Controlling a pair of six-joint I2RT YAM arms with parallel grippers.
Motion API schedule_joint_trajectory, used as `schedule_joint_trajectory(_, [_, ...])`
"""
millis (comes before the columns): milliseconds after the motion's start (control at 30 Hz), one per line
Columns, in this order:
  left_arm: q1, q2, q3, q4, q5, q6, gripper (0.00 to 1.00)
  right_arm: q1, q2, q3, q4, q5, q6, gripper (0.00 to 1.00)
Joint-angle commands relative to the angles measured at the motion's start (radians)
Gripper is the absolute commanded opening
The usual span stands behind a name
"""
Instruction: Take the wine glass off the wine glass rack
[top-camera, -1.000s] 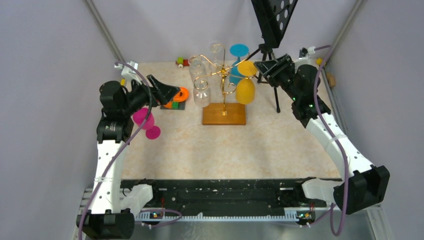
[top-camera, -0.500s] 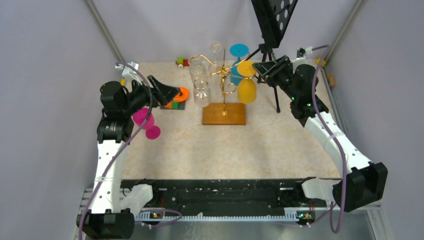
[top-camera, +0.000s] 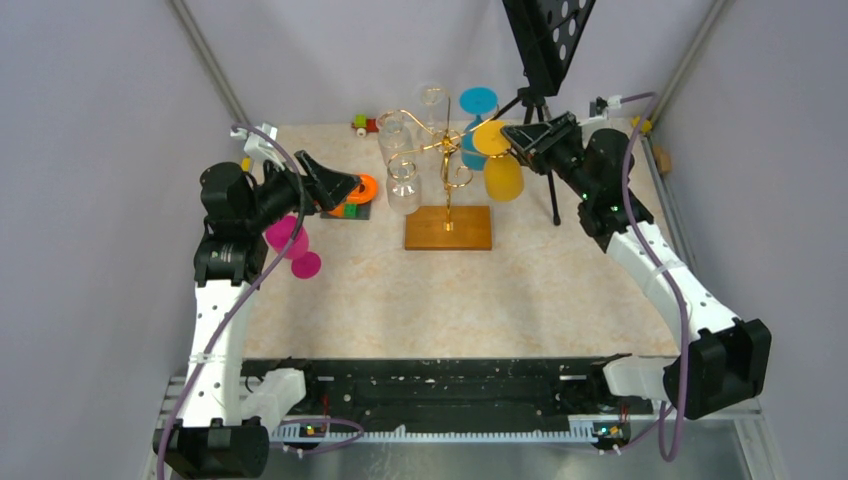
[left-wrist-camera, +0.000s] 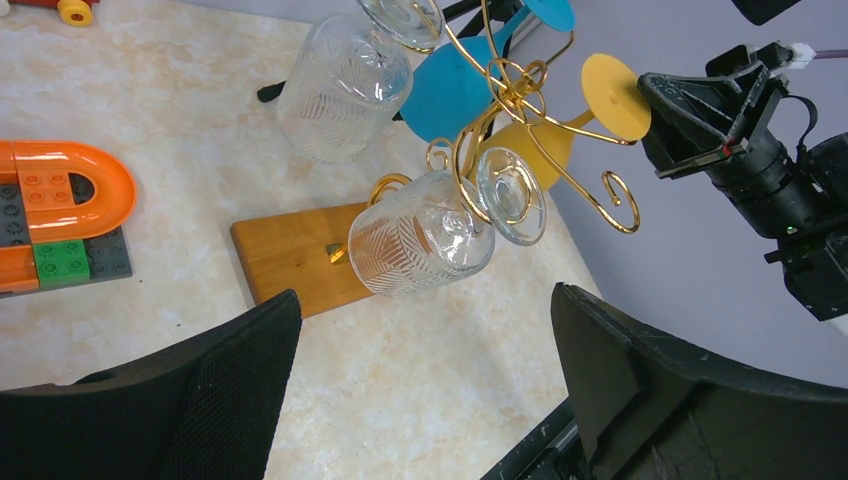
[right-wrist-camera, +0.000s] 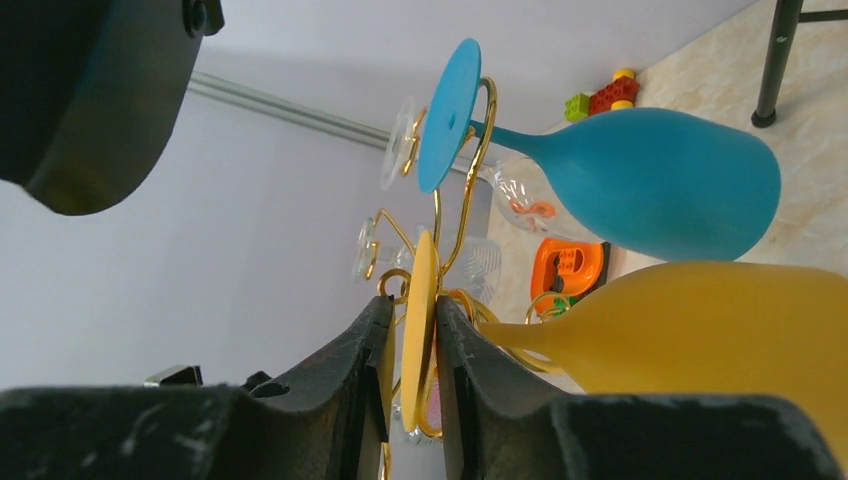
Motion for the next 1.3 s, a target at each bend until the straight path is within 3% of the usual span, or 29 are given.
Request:
schedule_joint_trajectory(0, [0.005, -0.020, -0.005, 0.030, 0.024, 0.008, 0.98, -0.006, 0.021, 0.000, 0.019, -0.040, 0.055, 0.20])
schedule_joint_trajectory(200, [0.004, -0.023, -0.005, 0.027, 0.024, 0.008, 0.98, -0.007, 0.006, 0.018, -0.044, 0.010, 0.047, 0.00])
schedule_joint_trajectory(600, [0.004, -0.022, 0.001, 0.031, 0.023, -0.001, 0.98, -0.006, -0.122, 0.012, -0.110, 0.164, 0.032, 0.00])
schedule_joint_trajectory(867, [0.005, -0.023, 0.003, 0.033, 0.024, -0.006, 0.98, -0.006, -0.143, 0.013, -0.173, 0.100, 0.067, 0.00])
schedule_joint_trajectory(1267, [0.005, -0.028, 0.005, 0.027, 0.022, -0.004, 0.98, -0.003, -0.115, -0.021, -0.058, -0.033, 0.095, 0.00])
